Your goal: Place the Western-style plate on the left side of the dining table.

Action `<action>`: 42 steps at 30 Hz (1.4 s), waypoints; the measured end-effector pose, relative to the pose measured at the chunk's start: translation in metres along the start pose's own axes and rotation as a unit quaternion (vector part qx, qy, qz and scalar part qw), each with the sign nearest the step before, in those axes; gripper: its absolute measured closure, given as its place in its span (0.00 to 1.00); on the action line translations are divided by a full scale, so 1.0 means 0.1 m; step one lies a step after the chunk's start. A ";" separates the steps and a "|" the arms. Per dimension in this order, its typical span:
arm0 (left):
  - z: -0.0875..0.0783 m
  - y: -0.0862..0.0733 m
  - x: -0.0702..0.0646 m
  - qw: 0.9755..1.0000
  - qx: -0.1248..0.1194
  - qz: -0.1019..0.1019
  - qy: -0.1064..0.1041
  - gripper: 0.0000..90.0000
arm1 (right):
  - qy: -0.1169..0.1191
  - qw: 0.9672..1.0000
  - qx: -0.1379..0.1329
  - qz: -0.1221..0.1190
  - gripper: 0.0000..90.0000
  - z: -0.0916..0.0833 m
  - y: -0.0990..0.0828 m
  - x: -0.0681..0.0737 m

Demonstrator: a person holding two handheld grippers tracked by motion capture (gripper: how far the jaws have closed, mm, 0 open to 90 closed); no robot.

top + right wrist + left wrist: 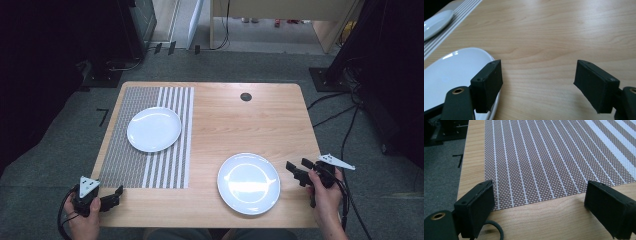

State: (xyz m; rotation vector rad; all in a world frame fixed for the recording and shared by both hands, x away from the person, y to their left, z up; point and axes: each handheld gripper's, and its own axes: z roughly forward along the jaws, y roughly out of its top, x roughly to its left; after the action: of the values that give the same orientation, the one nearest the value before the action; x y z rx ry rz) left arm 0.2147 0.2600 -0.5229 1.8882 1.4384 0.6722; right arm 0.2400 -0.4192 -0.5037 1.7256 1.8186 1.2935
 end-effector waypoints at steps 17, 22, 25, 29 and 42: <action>0.00 0.00 0.00 1.000 0.000 0.000 0.000 0.10 | -0.034 0.999 0.029 -0.007 0.23 -0.24 -0.21 -0.26; 0.00 0.00 0.00 1.000 0.000 0.000 0.000 0.10 | -0.044 0.998 0.037 -0.010 0.22 -0.32 -0.27 -0.33; 0.00 0.00 0.00 1.000 0.000 0.000 0.000 0.10 | -0.046 0.998 0.041 -0.010 0.21 -0.35 -0.31 -0.35; 0.00 0.00 0.00 1.000 0.000 0.000 0.000 0.10 | -0.050 0.998 0.045 -0.019 0.21 -0.38 -0.33 -0.36; 0.00 0.00 0.00 1.000 0.000 0.000 0.000 0.10 | -0.086 0.992 0.051 -0.075 0.16 -0.38 -0.41 -0.28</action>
State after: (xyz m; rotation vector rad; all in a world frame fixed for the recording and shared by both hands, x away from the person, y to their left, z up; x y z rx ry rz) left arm 0.2146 0.2600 -0.5229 1.8886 1.4378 0.6719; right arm 0.1925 -0.4534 -0.5244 1.6593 1.9000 0.9784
